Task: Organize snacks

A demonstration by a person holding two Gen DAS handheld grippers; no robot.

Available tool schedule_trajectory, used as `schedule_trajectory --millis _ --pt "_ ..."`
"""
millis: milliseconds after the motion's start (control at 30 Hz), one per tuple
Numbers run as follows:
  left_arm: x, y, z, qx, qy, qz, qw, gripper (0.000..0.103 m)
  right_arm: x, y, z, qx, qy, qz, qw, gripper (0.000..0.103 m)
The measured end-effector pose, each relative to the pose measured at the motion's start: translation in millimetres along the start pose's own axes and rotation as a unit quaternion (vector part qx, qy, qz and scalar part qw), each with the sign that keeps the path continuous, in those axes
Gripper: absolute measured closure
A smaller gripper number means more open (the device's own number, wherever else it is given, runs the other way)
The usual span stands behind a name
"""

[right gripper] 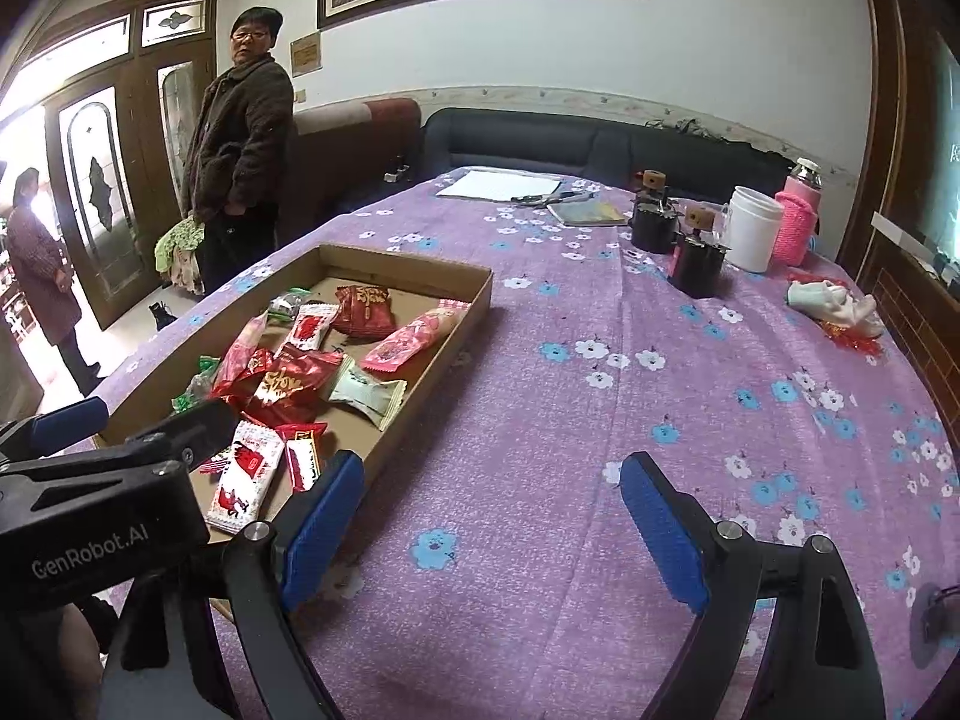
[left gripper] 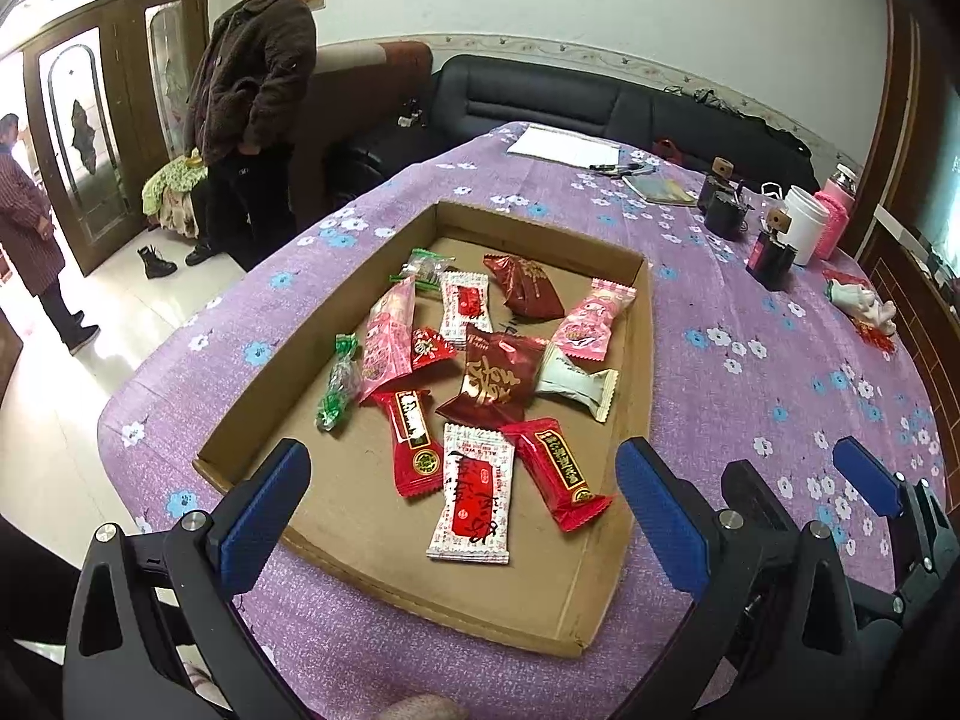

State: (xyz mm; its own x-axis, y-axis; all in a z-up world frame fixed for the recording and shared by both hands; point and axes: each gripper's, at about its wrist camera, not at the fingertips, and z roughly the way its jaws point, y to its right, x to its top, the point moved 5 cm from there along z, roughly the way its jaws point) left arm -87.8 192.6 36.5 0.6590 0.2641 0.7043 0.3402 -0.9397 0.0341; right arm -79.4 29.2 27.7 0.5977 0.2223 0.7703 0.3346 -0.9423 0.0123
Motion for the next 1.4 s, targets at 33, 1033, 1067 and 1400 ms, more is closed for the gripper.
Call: schedule_trajectory --millis 33,1033,1067,1400 --pt "0.0 1.0 -0.8 0.0 0.001 0.002 1.0 0.0 0.3 1.3 -0.5 0.0 0.002 0.002 1.0 0.014" --pt "-2.4 -3.5 -0.5 -0.012 -0.003 -0.009 0.9999 0.0 -3.3 -15.9 -1.4 -0.003 0.009 -0.022 1.0 0.014" --pt "-2.5 -4.0 -0.7 -0.013 -0.003 -0.009 0.9999 0.0 -3.7 -16.0 -1.5 -0.003 0.008 -0.022 1.0 0.014" --pt "-1.7 -6.1 -1.8 -0.008 0.005 -0.009 0.9999 0.0 -4.2 -20.2 -0.5 -0.001 0.008 -0.027 1.0 0.014"
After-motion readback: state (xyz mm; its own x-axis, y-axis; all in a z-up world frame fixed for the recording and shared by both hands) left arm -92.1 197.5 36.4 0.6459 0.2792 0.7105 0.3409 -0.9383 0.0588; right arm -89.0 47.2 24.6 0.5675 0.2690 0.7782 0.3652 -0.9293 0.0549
